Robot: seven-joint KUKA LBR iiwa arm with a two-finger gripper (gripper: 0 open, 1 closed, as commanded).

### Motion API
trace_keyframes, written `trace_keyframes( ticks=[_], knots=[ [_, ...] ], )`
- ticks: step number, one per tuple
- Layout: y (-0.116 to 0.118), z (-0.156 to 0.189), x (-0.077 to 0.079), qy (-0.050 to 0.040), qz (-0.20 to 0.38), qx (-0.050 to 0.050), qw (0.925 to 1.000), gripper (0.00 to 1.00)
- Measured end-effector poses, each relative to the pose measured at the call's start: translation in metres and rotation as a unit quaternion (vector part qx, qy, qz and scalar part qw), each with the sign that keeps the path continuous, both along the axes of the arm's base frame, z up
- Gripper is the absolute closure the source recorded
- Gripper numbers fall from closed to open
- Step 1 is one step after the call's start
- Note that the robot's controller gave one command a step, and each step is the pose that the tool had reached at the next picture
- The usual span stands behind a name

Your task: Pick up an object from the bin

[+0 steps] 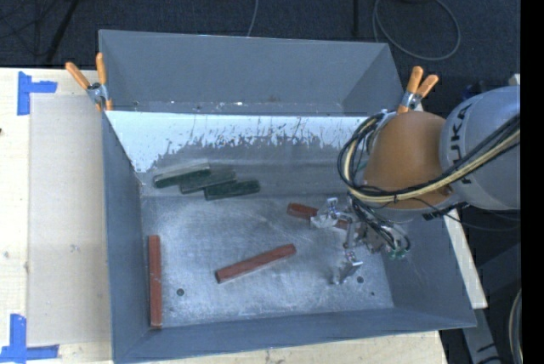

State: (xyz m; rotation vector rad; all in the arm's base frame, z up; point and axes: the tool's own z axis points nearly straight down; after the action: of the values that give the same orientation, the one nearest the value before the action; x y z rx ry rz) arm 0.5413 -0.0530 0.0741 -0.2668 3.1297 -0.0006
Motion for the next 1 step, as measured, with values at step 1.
trace_keyframes(
  ticks=[1],
  knots=[
    [0.0826, 0.0033, 0.0437, -0.0062, -0.033, 0.001, 0.9994, 1.0]
  ],
)
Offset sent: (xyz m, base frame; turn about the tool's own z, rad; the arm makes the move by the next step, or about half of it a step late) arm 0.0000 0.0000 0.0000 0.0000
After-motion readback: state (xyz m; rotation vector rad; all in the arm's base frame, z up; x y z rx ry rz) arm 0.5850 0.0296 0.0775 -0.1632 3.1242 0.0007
